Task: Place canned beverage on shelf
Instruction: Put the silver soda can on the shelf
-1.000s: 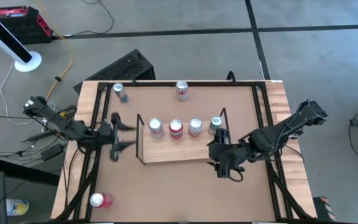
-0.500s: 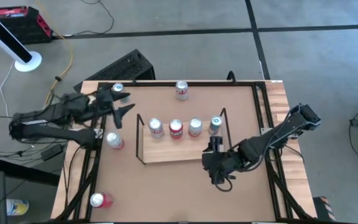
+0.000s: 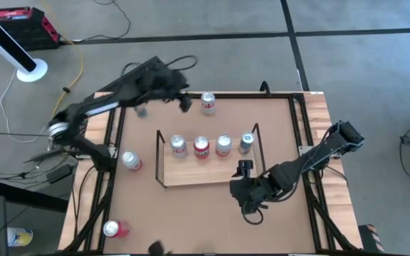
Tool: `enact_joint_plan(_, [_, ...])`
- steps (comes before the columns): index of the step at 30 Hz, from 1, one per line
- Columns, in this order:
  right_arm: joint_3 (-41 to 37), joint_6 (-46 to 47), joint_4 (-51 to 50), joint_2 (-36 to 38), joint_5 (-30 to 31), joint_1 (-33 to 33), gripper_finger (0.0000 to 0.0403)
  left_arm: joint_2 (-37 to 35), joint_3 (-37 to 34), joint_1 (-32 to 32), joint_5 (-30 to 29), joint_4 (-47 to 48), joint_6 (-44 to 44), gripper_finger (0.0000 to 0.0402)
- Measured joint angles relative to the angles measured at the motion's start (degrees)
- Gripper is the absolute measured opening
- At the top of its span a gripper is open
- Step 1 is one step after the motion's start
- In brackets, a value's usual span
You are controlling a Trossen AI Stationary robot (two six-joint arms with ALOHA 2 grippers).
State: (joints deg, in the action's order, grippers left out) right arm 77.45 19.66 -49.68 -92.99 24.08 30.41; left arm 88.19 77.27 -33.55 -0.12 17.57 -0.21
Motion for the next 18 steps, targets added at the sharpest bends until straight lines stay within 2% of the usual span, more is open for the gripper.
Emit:
enact_joint_plan(4, [-0.29, -0.07, -3.70, -0.07, 1.50, 0.83, 0.0352, 10.42, 12.55, -1.35, 0.16, 7.13, -0.45, 0.0228])
enact_joint_plan(8, [-6.09, -3.03, -0.32, 1.47, 5.14, 1.69, 0.0352, 19.19, 24.55, -1.52, -1.23, 14.57, -0.52, 0.0228])
enact_joint_plan(13, [-17.93, -4.23, 13.80, 8.73, 6.03, 2.76, 0.0336, 25.88, 36.72, -1.13, -0.28, 23.04, -2.02, 0.0244])
enact_joint_plan(18, [-26.72, -11.18, 28.13, 16.29, 6.09, 2.97, 0.0310, 29.99, 43.08, -1.16, -1.70, 25.67, -2.67, 0.0285])
